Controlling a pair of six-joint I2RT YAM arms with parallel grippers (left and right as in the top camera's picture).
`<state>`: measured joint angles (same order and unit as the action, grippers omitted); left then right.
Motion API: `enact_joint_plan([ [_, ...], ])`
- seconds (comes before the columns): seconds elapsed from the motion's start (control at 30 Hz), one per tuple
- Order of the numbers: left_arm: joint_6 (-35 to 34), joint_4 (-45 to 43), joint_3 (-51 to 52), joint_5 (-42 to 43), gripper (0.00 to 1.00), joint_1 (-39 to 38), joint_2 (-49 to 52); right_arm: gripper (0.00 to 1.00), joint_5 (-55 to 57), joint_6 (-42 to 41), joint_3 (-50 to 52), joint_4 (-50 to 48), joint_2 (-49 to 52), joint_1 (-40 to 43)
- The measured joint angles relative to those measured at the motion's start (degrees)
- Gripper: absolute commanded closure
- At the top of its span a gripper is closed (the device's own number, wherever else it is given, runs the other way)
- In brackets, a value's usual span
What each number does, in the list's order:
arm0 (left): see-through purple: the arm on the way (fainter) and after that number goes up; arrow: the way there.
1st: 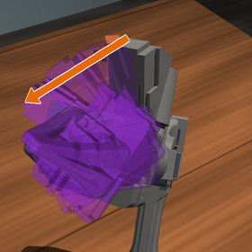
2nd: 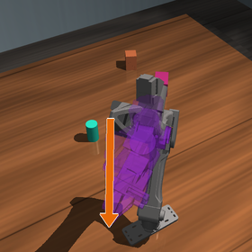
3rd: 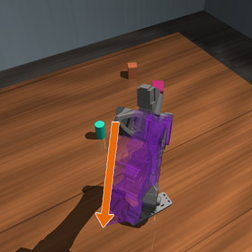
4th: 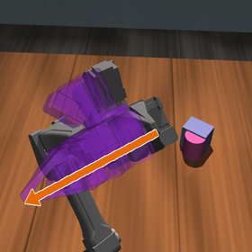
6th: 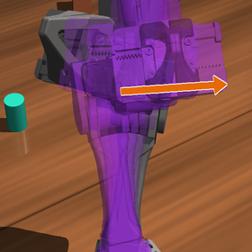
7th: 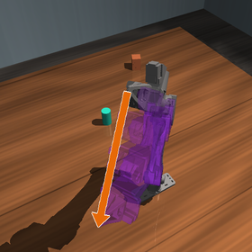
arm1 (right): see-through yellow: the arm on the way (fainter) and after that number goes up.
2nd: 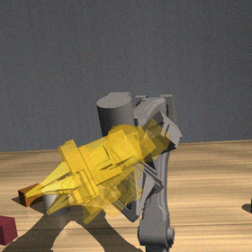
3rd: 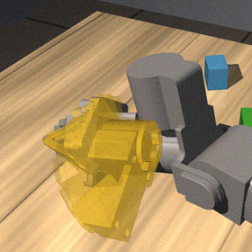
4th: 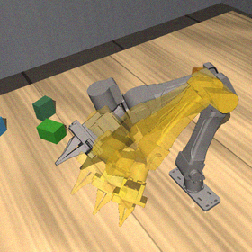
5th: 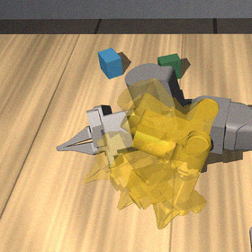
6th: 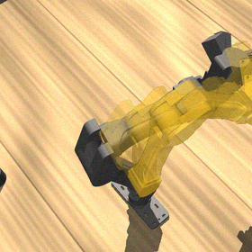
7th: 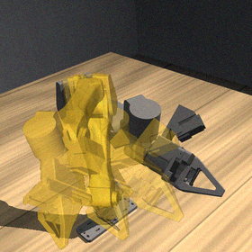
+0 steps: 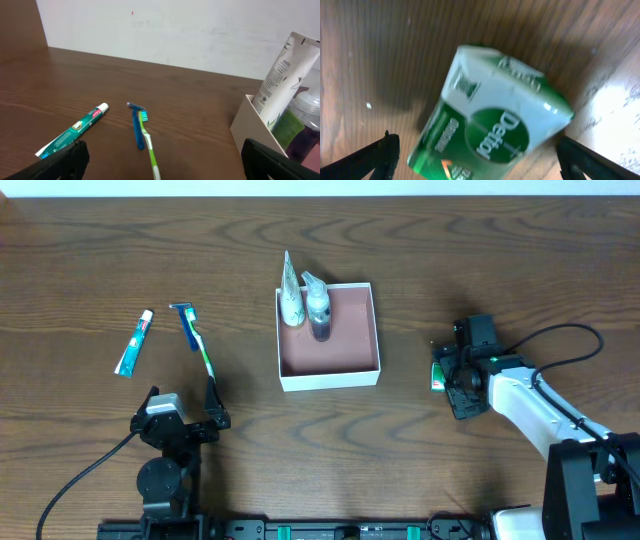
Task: Pack container
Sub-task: 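Release the bottle and move the right gripper to the Dettol soap bar, then grasp the Dettol soap bar and lower it into the box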
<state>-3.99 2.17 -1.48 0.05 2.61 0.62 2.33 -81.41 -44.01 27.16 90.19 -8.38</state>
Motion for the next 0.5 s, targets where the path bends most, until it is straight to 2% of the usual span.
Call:
enact_joint_plan([
  [0.27,0.0,0.0,0.0,0.0,0.02,0.0,0.0,0.44,0.1,6.9,0.8,-0.6,0.0,1.5],
  [0.5,0.0,0.0,0.0,0.0,0.02,0.0,0.0,0.57,-0.5,14.9,0.9,-0.1,0.0,1.5],
])
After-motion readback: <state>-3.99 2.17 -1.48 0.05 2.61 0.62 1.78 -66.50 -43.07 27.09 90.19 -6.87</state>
